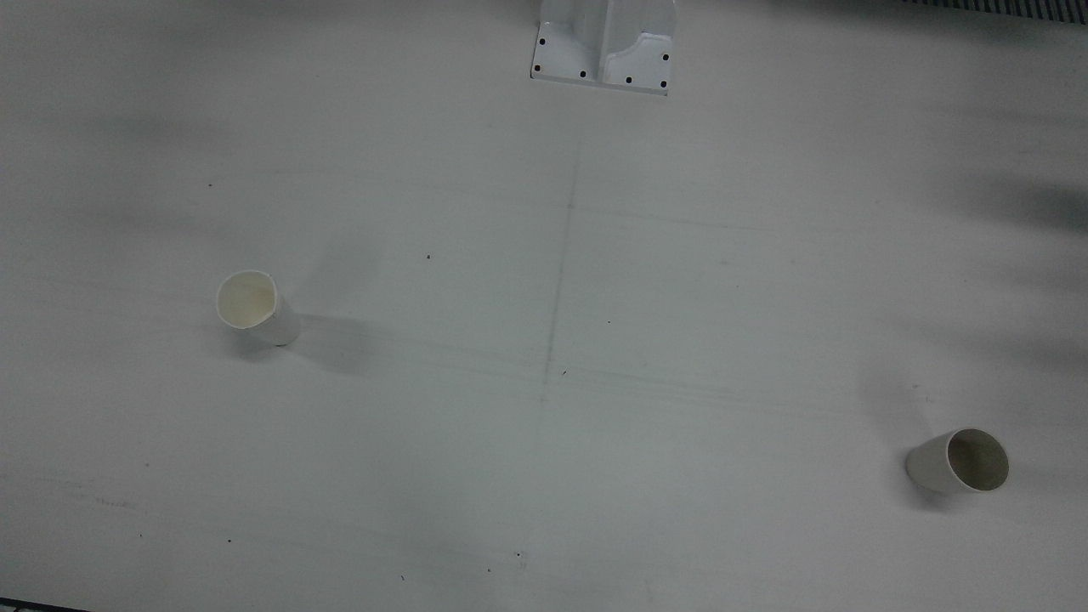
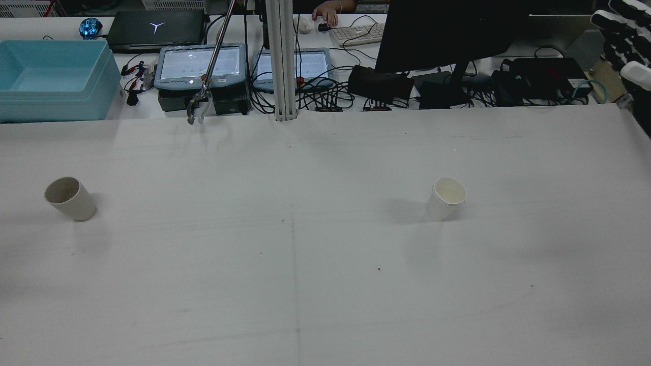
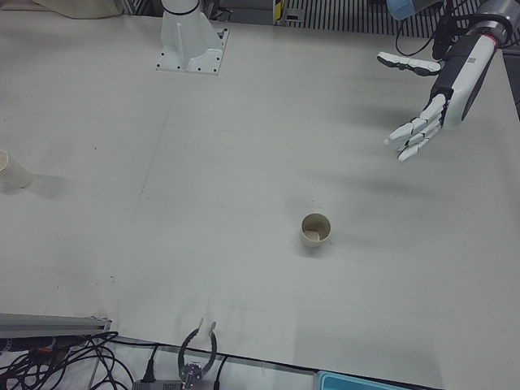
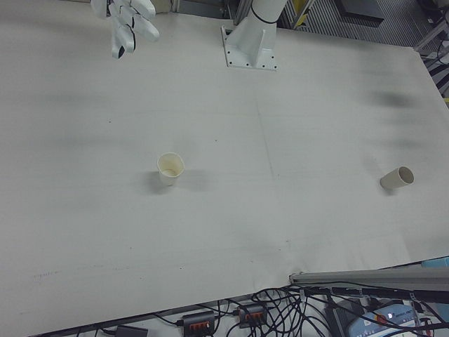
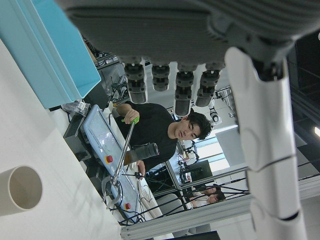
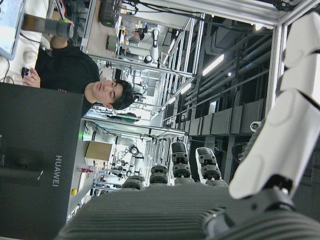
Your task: Pour water
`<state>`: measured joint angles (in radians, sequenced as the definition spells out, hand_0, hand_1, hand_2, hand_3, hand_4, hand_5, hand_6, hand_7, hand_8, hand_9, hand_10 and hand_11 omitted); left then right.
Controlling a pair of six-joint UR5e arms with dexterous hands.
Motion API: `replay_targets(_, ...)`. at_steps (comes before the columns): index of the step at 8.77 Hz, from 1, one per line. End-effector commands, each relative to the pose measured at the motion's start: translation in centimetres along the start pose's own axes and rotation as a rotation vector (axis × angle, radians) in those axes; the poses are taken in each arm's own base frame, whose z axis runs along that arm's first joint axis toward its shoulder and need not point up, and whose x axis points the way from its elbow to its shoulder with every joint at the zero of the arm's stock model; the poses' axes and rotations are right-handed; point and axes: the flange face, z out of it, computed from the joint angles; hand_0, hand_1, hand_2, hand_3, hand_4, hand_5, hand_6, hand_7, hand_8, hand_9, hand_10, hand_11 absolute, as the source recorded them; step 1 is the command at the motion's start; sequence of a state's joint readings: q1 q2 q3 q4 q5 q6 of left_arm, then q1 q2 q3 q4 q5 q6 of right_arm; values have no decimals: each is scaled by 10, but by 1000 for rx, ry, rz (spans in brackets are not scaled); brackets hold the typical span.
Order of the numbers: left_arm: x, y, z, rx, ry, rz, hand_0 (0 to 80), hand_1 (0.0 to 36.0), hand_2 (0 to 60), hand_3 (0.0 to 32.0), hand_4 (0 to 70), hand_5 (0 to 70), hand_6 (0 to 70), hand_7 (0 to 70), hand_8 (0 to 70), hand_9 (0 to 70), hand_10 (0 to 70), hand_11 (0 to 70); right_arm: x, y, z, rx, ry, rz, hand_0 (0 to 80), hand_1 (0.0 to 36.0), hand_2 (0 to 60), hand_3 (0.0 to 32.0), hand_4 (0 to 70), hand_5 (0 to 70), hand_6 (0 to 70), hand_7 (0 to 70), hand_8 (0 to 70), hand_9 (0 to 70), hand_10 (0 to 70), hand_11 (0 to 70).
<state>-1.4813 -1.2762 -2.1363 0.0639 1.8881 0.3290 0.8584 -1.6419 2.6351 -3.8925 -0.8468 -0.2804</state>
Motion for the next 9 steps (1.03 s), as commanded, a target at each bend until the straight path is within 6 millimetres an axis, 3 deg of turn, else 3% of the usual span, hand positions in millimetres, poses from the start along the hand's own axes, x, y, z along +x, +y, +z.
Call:
replay_targets(1,1,2,-2,12,-1,-1,572,162,0,0,161,136,127,249,64,123,107,178,-20,-6,4,13,-59,-16,457,127,149,0,49,125,96,182,29,74,15,36)
replay_targets(3,8,9,-3,9,13,12,569,157,0,0,167,141,127,250,66,126,111,184,-15,-19,13,40,-68,-47,449,123,164,0,47,123,96,177,35,81,24,48)
replay_targets(4,10,10,-7,11,20,16,569,161,0,0,159,148,95,190,38,84,106,176,-22,-29,17,61,-95,-87,447,124,168,0,46,127,85,152,28,70,25,48)
replay_targets(5,10,12,-6,11,19,28,569,160,0,0,155,155,77,154,20,56,100,168,-28,-40,20,90,-114,-145,449,130,176,0,40,123,54,85,8,37,24,48)
replay_targets(6,13,15,-6,11,27,108,563,155,0,0,154,154,69,142,16,51,98,165,-25,-52,22,119,-109,-189,446,134,179,0,27,89,22,19,0,5,17,38)
replay_targets(7,15,14,0,-4,43,181,562,153,0,16,146,147,56,121,6,35,91,154,-24,-67,27,152,-112,-224,446,136,168,0,9,26,0,0,0,0,3,19)
replay_targets(8,16,-15,16,50,81,176,564,158,0,64,126,132,37,97,0,12,77,135,-25,-80,31,180,-122,-247,444,136,151,0,0,0,0,0,0,0,0,0)
replay_targets(9,12,-46,26,66,96,150,565,164,0,68,114,101,26,80,0,2,65,118,-16,-97,37,210,-110,-271,438,130,131,0,0,0,0,0,0,0,0,0)
